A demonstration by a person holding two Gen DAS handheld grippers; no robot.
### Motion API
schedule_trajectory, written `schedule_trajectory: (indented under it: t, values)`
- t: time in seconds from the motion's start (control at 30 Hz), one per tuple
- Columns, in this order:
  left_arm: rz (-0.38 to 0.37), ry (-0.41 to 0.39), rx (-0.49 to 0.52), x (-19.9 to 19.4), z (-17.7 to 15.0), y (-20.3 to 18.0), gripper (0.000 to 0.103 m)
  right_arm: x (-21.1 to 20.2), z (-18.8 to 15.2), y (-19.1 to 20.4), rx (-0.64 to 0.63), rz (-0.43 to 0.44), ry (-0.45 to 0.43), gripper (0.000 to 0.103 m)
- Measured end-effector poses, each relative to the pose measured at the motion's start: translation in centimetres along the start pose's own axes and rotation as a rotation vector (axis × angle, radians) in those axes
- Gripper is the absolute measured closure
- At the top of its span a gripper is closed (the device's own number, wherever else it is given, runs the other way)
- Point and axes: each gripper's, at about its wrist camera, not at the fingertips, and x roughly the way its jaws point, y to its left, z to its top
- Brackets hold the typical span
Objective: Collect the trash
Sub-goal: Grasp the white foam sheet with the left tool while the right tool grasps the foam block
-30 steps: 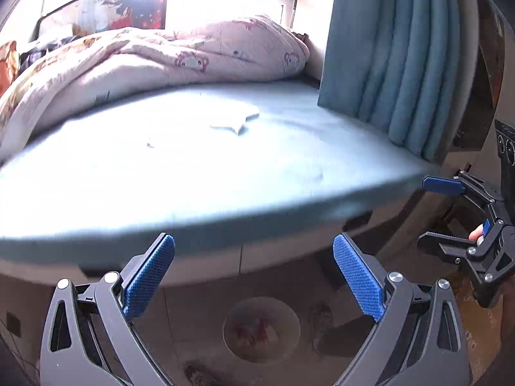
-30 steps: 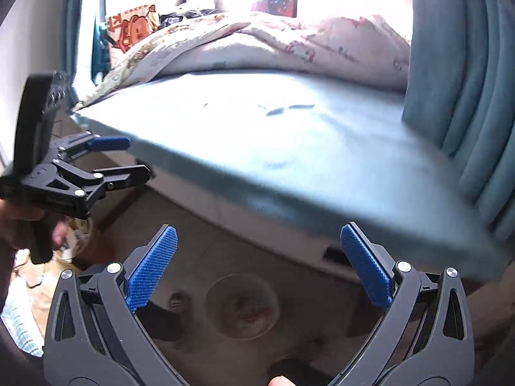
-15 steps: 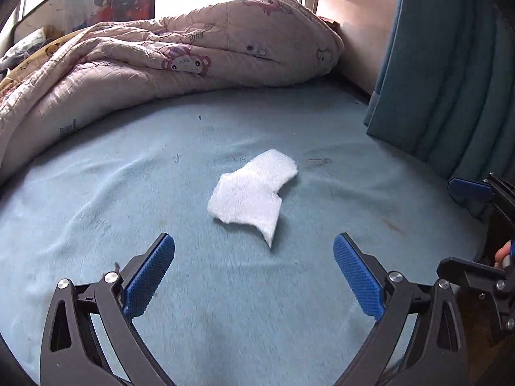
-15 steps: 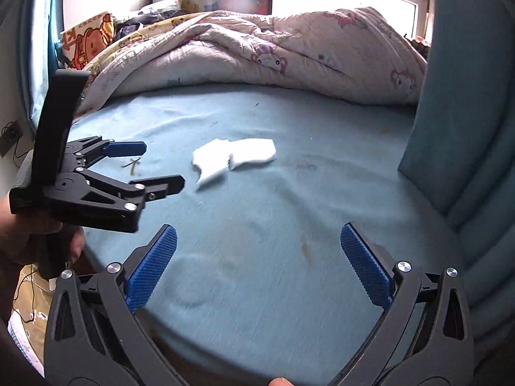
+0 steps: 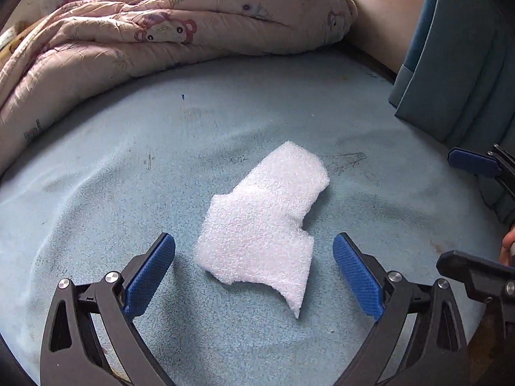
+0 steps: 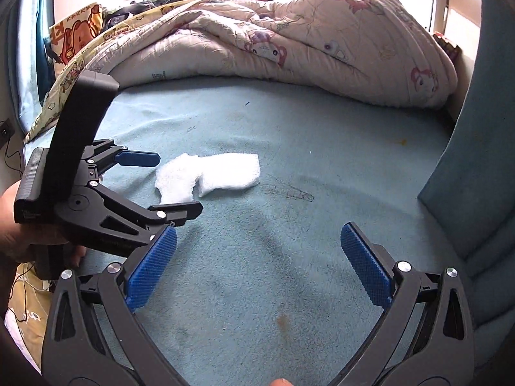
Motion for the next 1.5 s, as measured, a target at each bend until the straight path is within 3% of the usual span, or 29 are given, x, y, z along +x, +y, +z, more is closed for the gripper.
schedule_trajectory:
  t: [0.27,0.6,1.1,1.43,1.5]
  values:
    - [0.011,-0.009,-0.010,-0.3,-0.1,0.7,0.037,0.6,0.3,-0.8,0.025,-0.002,0.013,0.005]
    - [0.010,-0.014,0.004,-1.2,-0.9,1.7,0.039,1.8,0.9,0.0,0.019,0.012,0.034,0.005]
    - [0.067,-0.041,-0.044,-3.1,-1.5,6.9,0.039,7.8,3.8,3.3,-0.017,0.021,0.096,0.005]
    - [0.050,-0.049,-0.079,-3.1,-1.7,9.2,0.039,11.5,5.4,5.3,-0.047,-0.001,0.152,0.005]
    - [0.054,-0.054,-0.076,-3.2,-1.7,9.3,0.039,11.3,5.3,5.2,-0.041,0.016,0.146,0.012]
